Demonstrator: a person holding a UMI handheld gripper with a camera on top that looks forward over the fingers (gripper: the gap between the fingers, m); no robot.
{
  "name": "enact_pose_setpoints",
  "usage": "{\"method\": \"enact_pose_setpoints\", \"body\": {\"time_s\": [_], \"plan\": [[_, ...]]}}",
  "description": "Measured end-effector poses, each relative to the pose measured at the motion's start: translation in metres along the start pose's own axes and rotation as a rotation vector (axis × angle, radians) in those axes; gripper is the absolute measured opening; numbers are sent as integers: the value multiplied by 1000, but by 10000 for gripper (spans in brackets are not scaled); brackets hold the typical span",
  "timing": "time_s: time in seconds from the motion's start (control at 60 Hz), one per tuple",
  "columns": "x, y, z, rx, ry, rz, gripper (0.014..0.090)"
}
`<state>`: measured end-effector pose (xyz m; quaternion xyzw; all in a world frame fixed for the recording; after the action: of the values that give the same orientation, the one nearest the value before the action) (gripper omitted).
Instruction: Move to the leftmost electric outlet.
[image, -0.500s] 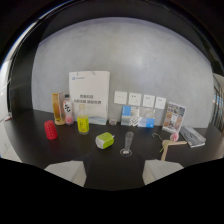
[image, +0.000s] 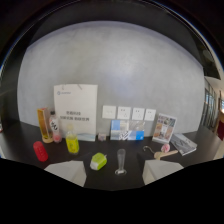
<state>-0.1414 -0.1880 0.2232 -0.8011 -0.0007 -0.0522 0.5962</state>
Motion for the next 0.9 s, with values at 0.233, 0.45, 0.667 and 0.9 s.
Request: {"method": "enact_pose_setpoints", "body": {"time_s": [0.233, 0.45, 0.667, 0.9], "plan": [[8, -52, 86, 43, 34, 0, 855], [-3, -63, 197, 3, -7, 7, 852], [-17, -54, 296, -86, -57, 13, 855], [-21, -43, 360, -110, -62, -2, 855]]}}
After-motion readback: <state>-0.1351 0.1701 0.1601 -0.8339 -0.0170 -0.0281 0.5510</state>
